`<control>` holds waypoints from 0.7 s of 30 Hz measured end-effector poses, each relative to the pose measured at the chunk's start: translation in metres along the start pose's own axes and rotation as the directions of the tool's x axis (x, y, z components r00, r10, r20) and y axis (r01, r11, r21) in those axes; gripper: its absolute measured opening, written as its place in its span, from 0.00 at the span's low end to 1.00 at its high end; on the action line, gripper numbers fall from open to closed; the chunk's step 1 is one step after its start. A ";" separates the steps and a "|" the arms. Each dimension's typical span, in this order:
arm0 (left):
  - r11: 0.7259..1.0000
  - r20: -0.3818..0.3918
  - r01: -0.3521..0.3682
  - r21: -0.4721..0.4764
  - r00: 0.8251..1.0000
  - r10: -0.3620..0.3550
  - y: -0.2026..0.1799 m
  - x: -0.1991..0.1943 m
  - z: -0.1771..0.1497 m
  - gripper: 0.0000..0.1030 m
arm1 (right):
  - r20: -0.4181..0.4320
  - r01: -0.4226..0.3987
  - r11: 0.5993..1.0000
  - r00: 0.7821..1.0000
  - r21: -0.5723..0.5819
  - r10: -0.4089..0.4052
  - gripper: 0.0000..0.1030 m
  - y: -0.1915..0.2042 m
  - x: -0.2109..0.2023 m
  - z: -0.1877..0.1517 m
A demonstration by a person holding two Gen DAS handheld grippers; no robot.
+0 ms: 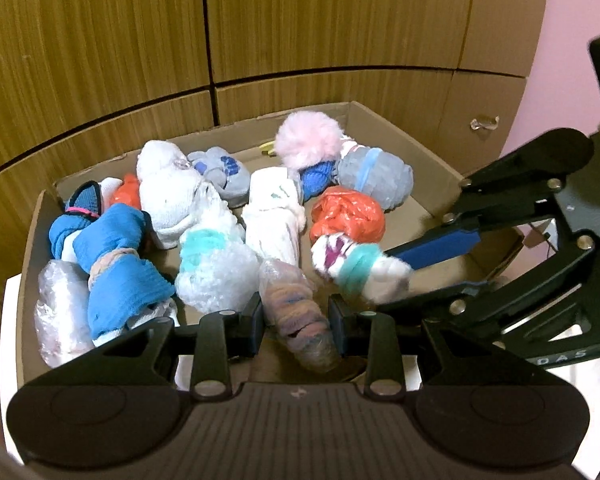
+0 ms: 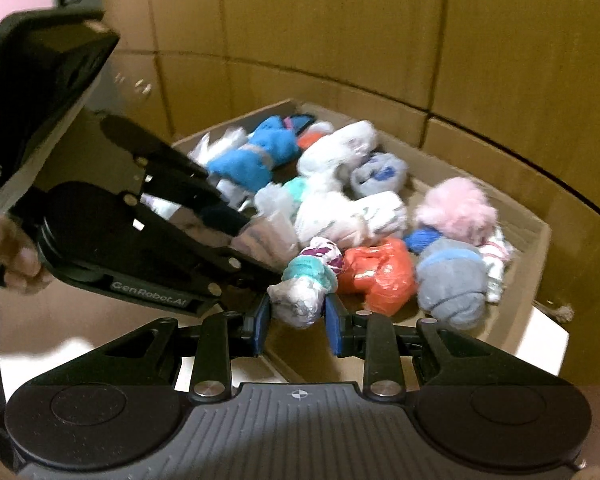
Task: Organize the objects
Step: 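Carry both items into the tray and lower them among the socks, then open both tools and withdraw them back toward the remaining socks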
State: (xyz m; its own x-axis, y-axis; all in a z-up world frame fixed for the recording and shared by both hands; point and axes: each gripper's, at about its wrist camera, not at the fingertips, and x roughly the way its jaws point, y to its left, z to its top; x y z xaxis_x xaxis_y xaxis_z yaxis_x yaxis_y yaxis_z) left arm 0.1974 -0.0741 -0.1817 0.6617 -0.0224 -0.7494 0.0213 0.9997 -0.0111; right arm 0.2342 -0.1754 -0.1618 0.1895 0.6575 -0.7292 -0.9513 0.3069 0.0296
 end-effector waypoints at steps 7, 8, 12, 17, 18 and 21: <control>1.000 -0.002 -0.024 0.003 1.000 0.024 0.000 0.003 0.000 0.32 | -0.048 -0.010 1.000 0.999 -0.023 0.008 0.37 0.000 0.012 0.006; 1.000 -0.001 -0.027 0.004 1.000 0.027 0.000 0.003 0.001 0.32 | -0.048 -0.010 1.000 0.999 -0.017 0.009 0.38 0.000 0.012 0.005; 0.999 0.005 -0.038 0.010 0.999 0.038 0.000 0.002 0.003 0.33 | -0.040 0.004 1.000 0.999 -0.011 -0.004 0.41 0.000 0.008 0.005; 0.999 0.015 -0.045 0.007 0.999 0.045 0.000 -0.004 0.005 0.36 | -0.020 0.022 1.000 1.000 -0.011 -0.023 0.52 0.002 0.000 0.005; 0.999 0.018 -0.047 0.007 0.999 0.047 -0.001 -0.006 0.006 0.37 | -0.015 0.026 1.000 1.000 -0.009 -0.026 0.53 0.002 -0.003 0.004; 0.998 0.029 -0.056 0.012 0.998 0.056 -0.003 -0.013 0.008 0.40 | -0.007 0.034 0.999 0.999 -0.009 -0.034 0.53 0.005 -0.009 0.004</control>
State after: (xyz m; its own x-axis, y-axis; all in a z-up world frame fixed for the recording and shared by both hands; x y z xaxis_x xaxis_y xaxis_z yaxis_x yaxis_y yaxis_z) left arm 0.1946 -0.0771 -0.1671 0.6836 0.0330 -0.7291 -0.0071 0.9992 0.0386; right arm 0.2291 -0.1769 -0.1520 0.2197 0.6422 -0.7344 -0.9465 0.3227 -0.0009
